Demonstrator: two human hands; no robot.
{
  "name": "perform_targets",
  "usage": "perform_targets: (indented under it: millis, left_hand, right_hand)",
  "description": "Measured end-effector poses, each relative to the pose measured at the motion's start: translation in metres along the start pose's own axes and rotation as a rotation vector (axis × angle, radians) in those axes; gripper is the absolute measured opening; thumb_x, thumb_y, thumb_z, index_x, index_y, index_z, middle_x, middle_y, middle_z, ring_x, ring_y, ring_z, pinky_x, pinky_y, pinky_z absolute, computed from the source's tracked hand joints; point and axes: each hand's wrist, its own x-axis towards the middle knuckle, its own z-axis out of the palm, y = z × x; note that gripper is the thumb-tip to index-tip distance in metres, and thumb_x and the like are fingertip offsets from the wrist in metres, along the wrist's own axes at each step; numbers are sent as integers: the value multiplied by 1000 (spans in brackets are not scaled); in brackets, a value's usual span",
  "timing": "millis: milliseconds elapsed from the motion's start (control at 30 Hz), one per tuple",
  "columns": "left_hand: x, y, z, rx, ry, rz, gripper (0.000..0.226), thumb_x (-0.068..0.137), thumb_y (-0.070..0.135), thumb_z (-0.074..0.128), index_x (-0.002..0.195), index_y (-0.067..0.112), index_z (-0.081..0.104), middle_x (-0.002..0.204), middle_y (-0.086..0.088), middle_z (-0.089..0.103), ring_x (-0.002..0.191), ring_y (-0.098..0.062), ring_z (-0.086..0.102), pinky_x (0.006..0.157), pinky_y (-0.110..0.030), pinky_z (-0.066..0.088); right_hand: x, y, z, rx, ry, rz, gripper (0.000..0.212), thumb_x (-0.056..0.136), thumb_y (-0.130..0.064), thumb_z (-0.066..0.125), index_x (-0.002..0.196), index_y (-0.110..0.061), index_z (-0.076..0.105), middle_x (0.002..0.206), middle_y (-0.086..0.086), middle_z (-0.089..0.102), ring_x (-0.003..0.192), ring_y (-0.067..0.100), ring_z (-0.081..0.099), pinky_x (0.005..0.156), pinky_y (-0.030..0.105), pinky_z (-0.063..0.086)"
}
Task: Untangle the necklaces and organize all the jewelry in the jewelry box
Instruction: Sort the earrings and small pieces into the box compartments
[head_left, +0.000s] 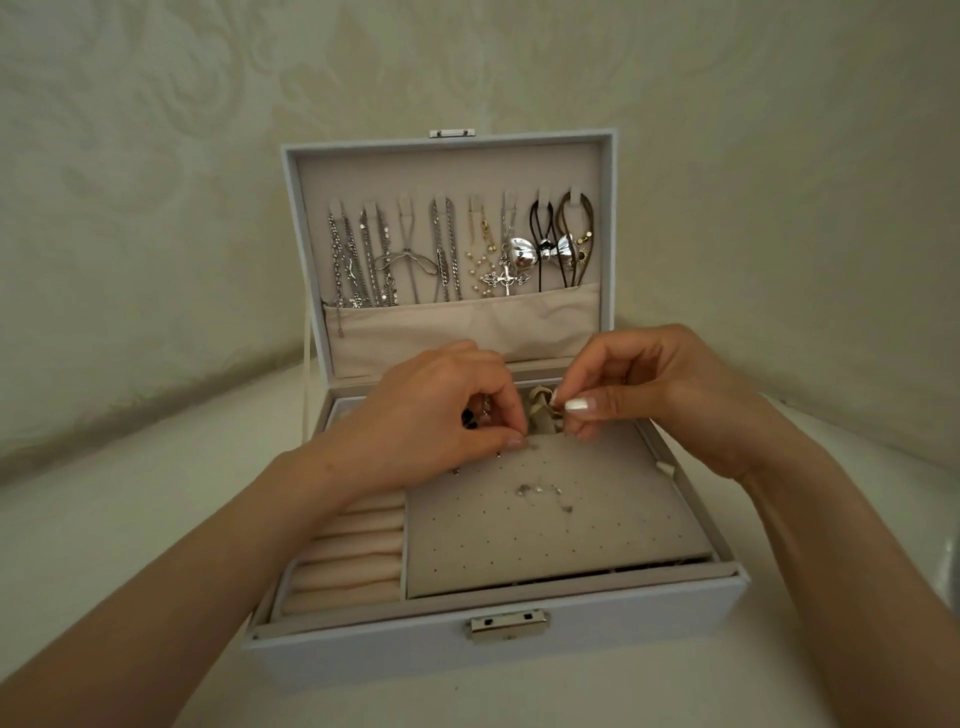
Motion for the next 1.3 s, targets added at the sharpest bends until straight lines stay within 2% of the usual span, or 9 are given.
perform_targets:
  millis: [100,233,400,500,700,967,1133,1233,1300]
  left_hand:
    - [0,1,0,15,-17,0,22,73,30,77,69,41,58,70,23,54,80,1,48,72,-30,45]
    - [-2,-1,0,39,-4,52,7,70,41,69,71,34,66,72,20,56,79,4,47,68,-26,43]
    - [-17,-4,-5,103,-21,173,24,80,45,56,82,29,74,84,15,58,83,-2,50,66,-27,46]
    - [-24,-3,-7,124,-20,191,28,84,42,53,87,28,76,89,15,60,82,0,50,64,-20,44]
    - [-24,-2,-10,121,-32,182,30,86,42,50,88,27,77,89,16,61,84,1,51,67,-22,45]
    - [-24,-2,-14,50,-11,121,22,84,37,53,84,25,71,84,14,65,82,-4,59,69,-35,51]
    - [-24,2,-11,-16,73,-3,22,79,41,49,86,27,64,78,14,60,74,0,55,64,-17,43]
    - [-20,6,-11,-118,172,-76,4,81,29,60,82,26,62,72,13,62,70,2,54,63,-8,38]
    - [-18,10,-14,-223,191,-153,8,81,21,69,80,25,62,73,14,64,68,2,55,63,-9,40]
  right_hand:
    - [1,3,-1,-47,58,-16,9,66,-9,71,75,-10,72,73,10,70,69,20,66,68,27,58]
    - [3,8,3,-264,23,-11,11,70,-4,77,73,-14,74,74,-2,69,71,10,64,71,20,52]
    - [5,12,11,-447,-39,-64,13,65,-17,83,74,-21,75,70,-10,61,64,2,54,63,16,43]
    - [7,13,13,-459,-52,-83,12,67,-14,83,71,-19,73,69,-11,59,63,4,51,61,16,42]
    - [7,14,11,-470,-64,-85,11,70,-13,81,72,-19,73,69,-15,58,62,5,50,61,19,43]
    - [3,10,4,-450,-109,-81,13,71,-9,80,75,-21,75,73,-16,62,70,5,56,68,17,44]
    - [5,9,12,-497,-99,-78,13,66,-19,84,73,-23,73,72,-16,61,67,4,55,65,23,47]
    - [4,8,13,-546,-113,-76,10,70,-20,81,73,-23,72,74,-11,61,69,8,55,68,32,50]
    - [2,5,13,-529,-90,-93,9,72,-18,79,74,-23,71,76,-9,64,71,11,58,70,33,52]
